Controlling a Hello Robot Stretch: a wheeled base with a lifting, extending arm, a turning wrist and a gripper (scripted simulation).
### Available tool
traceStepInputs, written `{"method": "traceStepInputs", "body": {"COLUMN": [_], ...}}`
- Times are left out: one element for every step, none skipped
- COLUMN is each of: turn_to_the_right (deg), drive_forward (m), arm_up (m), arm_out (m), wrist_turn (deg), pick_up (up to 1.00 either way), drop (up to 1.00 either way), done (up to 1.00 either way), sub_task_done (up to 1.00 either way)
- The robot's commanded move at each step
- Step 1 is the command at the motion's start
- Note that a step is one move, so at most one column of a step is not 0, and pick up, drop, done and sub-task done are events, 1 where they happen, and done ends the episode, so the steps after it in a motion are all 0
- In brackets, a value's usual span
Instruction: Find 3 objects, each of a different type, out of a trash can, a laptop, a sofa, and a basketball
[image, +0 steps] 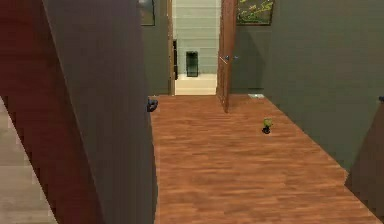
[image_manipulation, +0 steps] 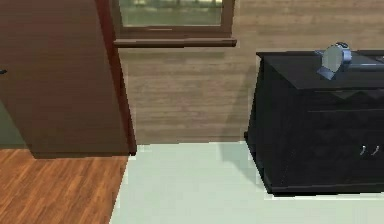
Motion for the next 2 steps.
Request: {"method": "traceStepInputs", "body": {"turn_to_the_right": [45.0,45.0], "drive_forward": [0.0,0.0], "arm_up": [0.0,0.0], "arm_out": [0.0,0.0], "wrist_turn": [0.0,0.0], "pick_up": [0.0,0.0], "drop": [0.0,0.0], "done": [0.0,0.0], "sub_task_done": [0.0,0.0]}}
